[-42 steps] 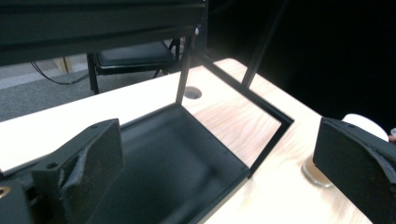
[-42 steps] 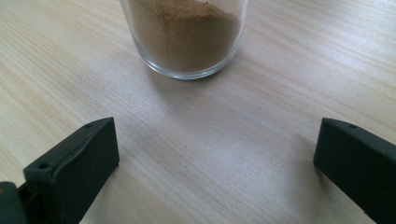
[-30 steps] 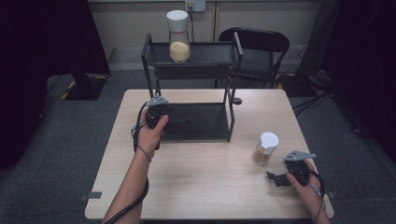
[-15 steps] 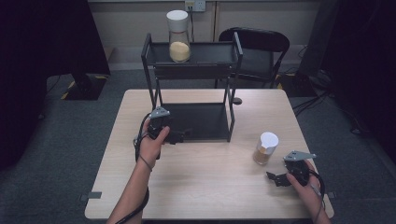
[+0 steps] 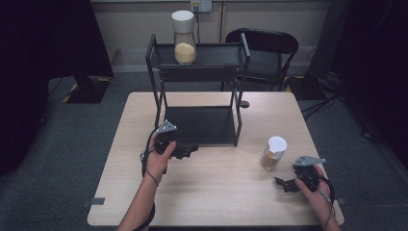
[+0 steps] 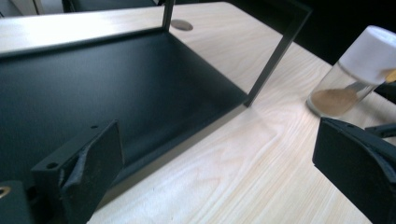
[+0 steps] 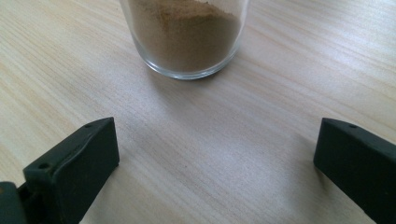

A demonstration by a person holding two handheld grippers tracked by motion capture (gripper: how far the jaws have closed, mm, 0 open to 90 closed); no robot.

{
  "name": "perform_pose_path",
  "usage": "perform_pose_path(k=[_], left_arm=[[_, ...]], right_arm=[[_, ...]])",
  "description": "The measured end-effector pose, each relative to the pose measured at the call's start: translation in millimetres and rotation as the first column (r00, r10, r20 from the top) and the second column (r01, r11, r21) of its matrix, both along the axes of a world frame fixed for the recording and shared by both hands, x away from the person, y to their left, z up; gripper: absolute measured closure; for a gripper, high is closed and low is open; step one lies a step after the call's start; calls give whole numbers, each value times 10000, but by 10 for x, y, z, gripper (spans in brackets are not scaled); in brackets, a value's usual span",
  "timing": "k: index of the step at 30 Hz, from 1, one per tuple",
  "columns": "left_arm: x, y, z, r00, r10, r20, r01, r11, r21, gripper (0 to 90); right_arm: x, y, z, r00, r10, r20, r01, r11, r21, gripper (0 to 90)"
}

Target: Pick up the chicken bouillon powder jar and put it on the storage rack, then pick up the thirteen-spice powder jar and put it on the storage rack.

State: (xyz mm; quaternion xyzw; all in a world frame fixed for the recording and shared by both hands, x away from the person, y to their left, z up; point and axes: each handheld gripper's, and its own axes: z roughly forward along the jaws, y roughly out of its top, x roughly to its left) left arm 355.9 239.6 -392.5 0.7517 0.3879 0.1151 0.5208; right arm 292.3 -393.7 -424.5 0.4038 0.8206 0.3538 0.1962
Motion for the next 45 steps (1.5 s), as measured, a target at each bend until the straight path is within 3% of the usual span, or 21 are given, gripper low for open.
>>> perform_pose_path(k=[11, 22, 24, 26, 27, 28, 29, 34, 36, 37, 38, 45], left_arm=[[-73, 42, -231, 9990, 20, -436, -8, 9997, 263, 13], [-188, 15, -426, 9975, 124, -698, -63, 9961, 881, 16], [-245, -39, -409, 9974, 262, -675, -154, 9877, 1558, 17], [-264, -48, -412, 9969, 329, -712, -209, 9863, 1635, 18], [-291, -77, -398, 9972, 294, -692, -149, 9794, 2014, 18], [-291, -77, -398, 9972, 294, -692, -149, 9794, 2014, 20], [-318, -108, -392, 9976, 266, -640, -109, 9724, 2333, 21], [-367, -146, -391, 9986, 220, -478, -82, 9624, 2715, 24], [-382, -231, -355, 9995, 40, -309, 71, 9369, 3497, 14], [-382, -231, -355, 9995, 40, -309, 71, 9369, 3497, 6], [-386, -253, -348, 9996, -13, -286, 116, 9313, 3641, 0], [-390, -258, -351, 9996, 26, -269, 74, 9316, 3635, 0]], right_arm=[[-1, 1, 0, 10000, -6, -2, 6, 10000, 0, 0], [-3, 3, -1, 10000, -20, 3, 20, 10000, 0, 0], [-3, 3, -1, 10000, -20, 3, 20, 10000, 1, 0], [-3, 3, -1, 10000, -19, 5, 19, 10000, 0, 0], [-3, 2, -1, 10000, -19, 4, 19, 10000, 0, 0], [-3, 2, -1, 10000, -19, 2, 19, 10000, 1, 0], [-3, 2, -1, 10000, -19, 3, 19, 10000, 1, 0], [-3, 2, -1, 10000, -19, 5, 19, 10000, 0, 0], [-3, 3, -1, 10000, -19, 5, 19, 10000, 1, 0], [-3, 3, -1, 10000, -19, 5, 19, 10000, 1, 0], [-3, 2, -1, 10000, -18, 4, 18, 10000, -2, 0], [-3, 2, 0, 10000, -16, 0, 16, 10000, -3, 0]])
